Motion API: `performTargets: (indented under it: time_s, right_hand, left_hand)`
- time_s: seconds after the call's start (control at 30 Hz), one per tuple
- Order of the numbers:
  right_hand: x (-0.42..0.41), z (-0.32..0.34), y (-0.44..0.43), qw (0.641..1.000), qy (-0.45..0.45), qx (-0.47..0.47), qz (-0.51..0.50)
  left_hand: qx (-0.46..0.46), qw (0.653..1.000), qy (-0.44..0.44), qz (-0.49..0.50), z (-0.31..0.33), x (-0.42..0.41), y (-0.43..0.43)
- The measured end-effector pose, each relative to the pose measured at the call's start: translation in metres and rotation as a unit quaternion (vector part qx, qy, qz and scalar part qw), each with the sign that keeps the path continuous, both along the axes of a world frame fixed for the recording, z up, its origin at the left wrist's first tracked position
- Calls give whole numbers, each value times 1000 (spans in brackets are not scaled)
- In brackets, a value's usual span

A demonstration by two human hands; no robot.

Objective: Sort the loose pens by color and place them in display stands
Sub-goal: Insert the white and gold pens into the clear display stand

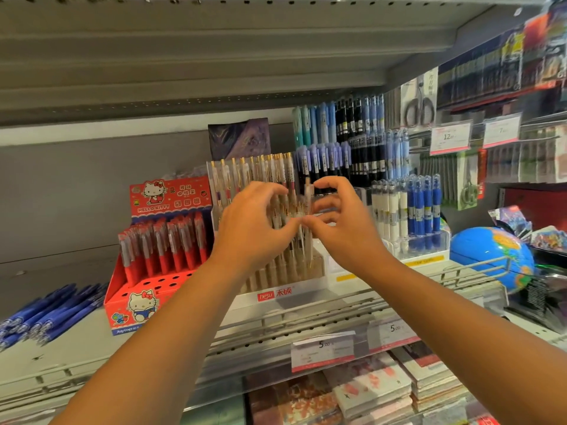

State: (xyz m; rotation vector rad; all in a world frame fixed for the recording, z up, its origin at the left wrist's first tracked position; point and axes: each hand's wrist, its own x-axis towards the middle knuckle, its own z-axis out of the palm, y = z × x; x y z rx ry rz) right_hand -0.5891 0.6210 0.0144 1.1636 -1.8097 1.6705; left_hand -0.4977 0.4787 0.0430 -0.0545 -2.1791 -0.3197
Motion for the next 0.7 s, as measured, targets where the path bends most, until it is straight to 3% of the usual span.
performTargets:
  time_s: [0.07,0.13,0.27,0.43,0.7]
  right_hand:
    - [-7,0,3,999,6,2,-35]
    - [-12,0,3,998,9,5,-58]
    - [-20,0,-1,996,19,16,-85]
    - [-24,-4,-6,994,23,27,-101]
    - [-33,-23,-13,972,-7,193,-134]
  left_hand:
    - [-132,985,-45,105,0,-1,-9]
    - [-181,965,-91,165,-1,-3,-18]
    - [-188,952,-148,193,-9,-7,-35]
    - [-198,951,-138,193,-11,-8,-42]
    - [-193,955,-134,183,-14,-9,-46]
